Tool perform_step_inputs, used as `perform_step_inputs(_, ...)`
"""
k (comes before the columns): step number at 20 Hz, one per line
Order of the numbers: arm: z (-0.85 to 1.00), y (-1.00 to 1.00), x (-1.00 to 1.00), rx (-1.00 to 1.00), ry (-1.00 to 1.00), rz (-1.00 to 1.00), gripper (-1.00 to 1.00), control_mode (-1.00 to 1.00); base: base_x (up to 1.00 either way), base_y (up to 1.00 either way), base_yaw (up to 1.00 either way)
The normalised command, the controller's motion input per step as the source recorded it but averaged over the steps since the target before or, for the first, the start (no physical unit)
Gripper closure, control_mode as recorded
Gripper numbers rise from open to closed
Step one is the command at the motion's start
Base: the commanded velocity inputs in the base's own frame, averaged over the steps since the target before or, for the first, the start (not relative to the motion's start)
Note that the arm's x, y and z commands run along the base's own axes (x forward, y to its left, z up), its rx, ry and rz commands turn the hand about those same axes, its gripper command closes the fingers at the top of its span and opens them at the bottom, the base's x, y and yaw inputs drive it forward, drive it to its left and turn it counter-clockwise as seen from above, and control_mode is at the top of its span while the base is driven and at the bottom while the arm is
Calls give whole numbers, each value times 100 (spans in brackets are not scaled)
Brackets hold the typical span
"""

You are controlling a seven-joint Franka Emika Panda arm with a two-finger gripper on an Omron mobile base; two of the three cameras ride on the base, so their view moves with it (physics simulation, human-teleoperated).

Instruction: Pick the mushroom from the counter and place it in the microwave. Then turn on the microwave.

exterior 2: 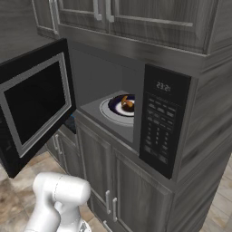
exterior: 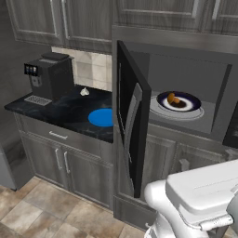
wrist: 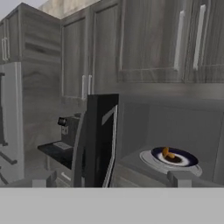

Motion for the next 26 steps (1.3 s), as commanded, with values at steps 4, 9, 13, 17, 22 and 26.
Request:
perform_step_inputs(4,0,30,-1,0,0,0,-100,-100,0,0,0)
perform_step_inputs(9,0,31,0,-1,0,0,-100,-100,0,0,0)
perform_step_inputs(13,0,31,0,-1,0,0,-100,-100,0,0,0)
perform_step_inputs(17,0,29,1,-1,0,0,-100,-100,0,0,0)
perform_step_inputs(22,0,21,12,0,0,0,-100,-100,0,0,0)
perform_step_inputs(26,-2,12,23,0,0,0,-100,-100,0,0,0)
